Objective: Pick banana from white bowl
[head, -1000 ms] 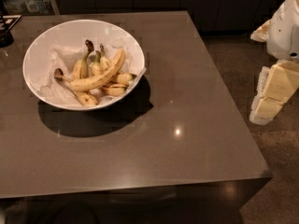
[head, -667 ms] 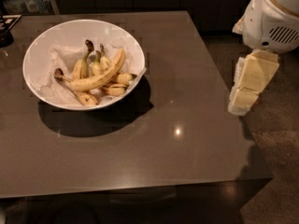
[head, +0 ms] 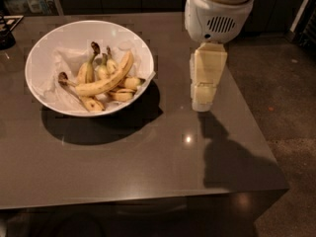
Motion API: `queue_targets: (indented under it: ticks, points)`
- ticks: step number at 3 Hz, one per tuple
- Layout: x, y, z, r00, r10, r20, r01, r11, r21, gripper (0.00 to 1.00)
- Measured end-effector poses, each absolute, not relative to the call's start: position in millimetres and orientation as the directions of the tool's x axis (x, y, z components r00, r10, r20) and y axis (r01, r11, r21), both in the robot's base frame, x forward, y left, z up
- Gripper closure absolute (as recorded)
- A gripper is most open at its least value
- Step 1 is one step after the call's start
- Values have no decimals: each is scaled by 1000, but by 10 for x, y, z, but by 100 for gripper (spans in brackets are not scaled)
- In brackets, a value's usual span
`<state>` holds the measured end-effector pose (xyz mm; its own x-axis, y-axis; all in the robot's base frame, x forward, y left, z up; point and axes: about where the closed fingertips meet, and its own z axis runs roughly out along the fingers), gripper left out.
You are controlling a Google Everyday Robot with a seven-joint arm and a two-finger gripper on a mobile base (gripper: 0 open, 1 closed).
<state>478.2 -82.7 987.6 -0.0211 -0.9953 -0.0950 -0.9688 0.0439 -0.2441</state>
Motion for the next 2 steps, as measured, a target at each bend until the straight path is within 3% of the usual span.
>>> queue_targets:
  ticks: [2]
  points:
    - [5038,-434,9926,60,-992,-113,-954,-24,-297,0]
